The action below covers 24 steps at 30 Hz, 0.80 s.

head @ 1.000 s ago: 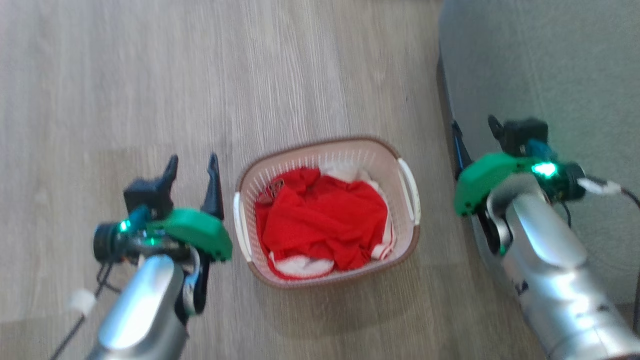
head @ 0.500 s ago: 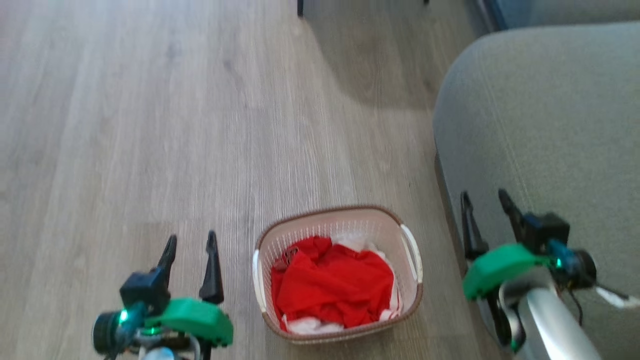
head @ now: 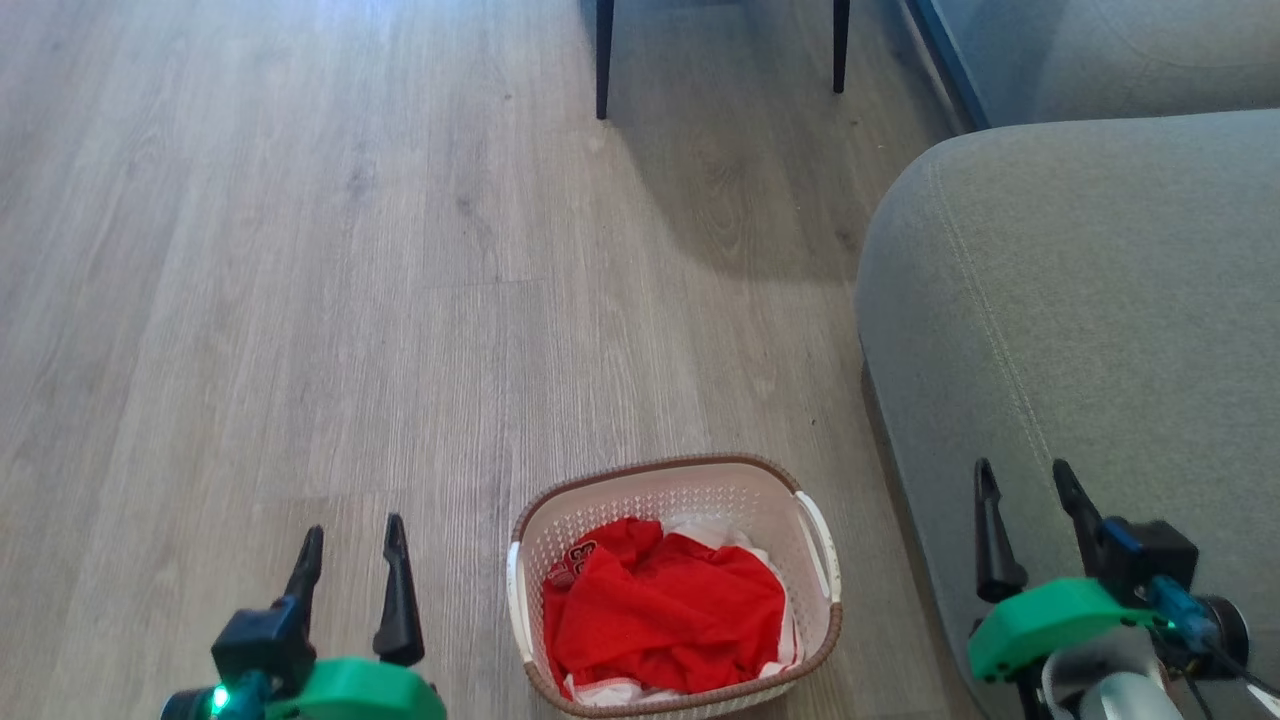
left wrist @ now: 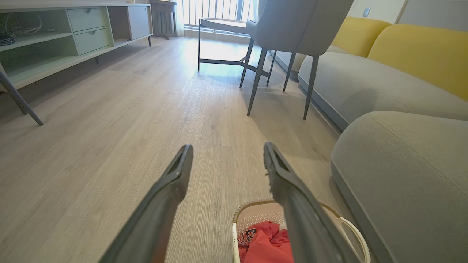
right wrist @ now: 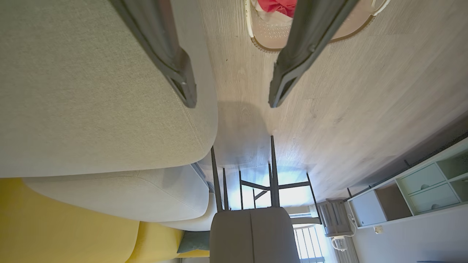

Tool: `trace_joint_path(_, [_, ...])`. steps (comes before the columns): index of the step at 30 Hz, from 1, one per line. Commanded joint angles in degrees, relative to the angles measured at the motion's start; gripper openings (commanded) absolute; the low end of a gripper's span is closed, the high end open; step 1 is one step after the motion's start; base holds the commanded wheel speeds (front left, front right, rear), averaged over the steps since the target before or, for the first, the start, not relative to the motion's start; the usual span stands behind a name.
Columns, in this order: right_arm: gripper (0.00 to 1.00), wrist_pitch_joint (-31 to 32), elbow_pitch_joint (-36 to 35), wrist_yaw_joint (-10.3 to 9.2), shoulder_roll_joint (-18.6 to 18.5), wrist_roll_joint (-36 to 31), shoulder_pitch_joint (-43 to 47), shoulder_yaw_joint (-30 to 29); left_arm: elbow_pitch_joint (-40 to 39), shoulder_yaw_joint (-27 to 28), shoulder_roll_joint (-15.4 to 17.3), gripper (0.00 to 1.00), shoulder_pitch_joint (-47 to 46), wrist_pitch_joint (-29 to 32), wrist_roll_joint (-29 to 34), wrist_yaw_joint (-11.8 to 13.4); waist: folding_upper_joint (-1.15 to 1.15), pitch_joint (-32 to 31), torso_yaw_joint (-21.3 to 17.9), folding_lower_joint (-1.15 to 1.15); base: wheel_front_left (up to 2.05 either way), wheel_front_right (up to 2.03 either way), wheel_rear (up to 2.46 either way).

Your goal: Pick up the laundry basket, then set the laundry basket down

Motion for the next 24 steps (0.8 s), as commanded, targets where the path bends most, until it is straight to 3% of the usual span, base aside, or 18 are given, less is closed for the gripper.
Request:
trace_joint_path(1, [1.00, -0.71, -2.40, -0.15, -0.37, -0.35, -0.68, 0.78, -2.10, 2.43, -0.07, 1.00, -1.25, -0.53, 0.85, 0.39, -0.01, -0.17, -0.21, 0.01, 0.00, 0.00, 0.00])
trace_joint_path(24, [1.00, -0.51, -3.91, -0.15, -0.37, 0.61, 0.36, 0.66, -1.66, 2.29, 1.25, 1.00, -0.77, -0.52, 2.60, 1.15, -0.01, -0.36, -0.97, 0.01, 0.00, 0.00, 0.00])
